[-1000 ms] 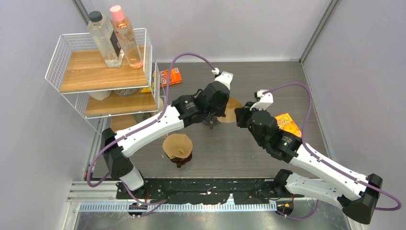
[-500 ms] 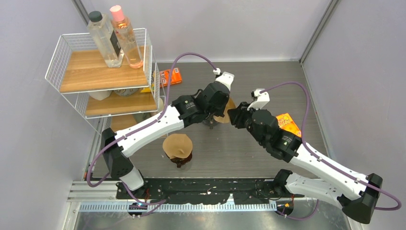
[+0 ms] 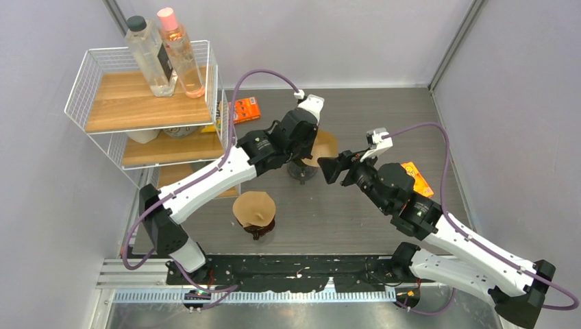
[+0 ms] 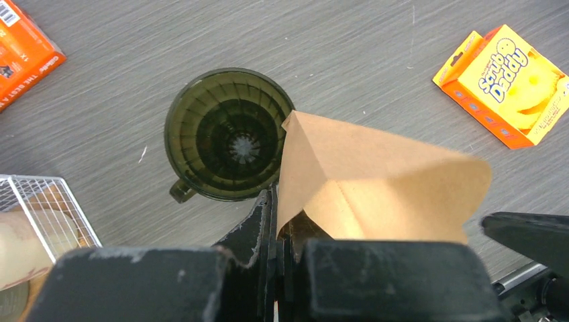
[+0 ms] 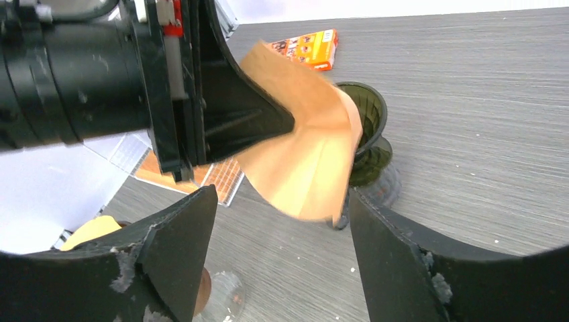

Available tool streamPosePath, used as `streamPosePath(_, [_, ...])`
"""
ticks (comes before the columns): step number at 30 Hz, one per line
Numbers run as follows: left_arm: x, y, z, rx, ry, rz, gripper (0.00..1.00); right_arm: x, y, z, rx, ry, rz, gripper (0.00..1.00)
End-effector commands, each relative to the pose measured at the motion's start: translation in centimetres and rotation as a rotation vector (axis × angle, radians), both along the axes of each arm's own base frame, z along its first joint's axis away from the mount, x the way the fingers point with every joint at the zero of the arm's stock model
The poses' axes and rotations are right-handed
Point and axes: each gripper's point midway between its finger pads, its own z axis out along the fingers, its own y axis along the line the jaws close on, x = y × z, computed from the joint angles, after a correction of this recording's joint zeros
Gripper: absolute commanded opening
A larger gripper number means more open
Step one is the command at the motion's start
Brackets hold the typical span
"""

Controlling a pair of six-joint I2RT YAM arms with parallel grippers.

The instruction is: Place the coffee filter in the dripper

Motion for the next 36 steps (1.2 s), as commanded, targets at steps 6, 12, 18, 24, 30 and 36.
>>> streamPosePath(6, [2.0, 2.8, 1.6, -0.057, 0.018, 0.026, 0.0, -0.1, -4.6, 0.9, 0.026, -0.073, -0.162, 0.98])
streamPosePath(12, [2.6, 3.5, 0.1, -0.046, 0.097, 0.008, 0.0, 0.2, -8.0, -0.1, -0.005, -0.057, -0.311, 0.96])
streamPosePath(18, [2.6, 2.9, -2.1, -0.027, 0.187, -0.017, 0.0, 0.5, -9.4, -0.5, -0.045, -0.047, -0.383, 0.96])
streamPosePath(24, [2.6, 2.0, -3.4, -0.032, 0.256, -0.049, 0.07, 0.7, -9.6, -0.7, -0.057, -0.044, -0.402, 0.96])
streamPosePath(30, [3.7, 2.8, -4.7, -0.018, 0.31, 0.009, 0.08, 0.8, -9.5, -1.0, -0.071, -0.039, -0.406, 0.95])
streamPosePath(36, [4.3, 2.7, -4.7, -0.034, 0.318, 0.017, 0.25, 0.9, -9.3, -1.0, -0.074, -0.042, -0.401, 0.95])
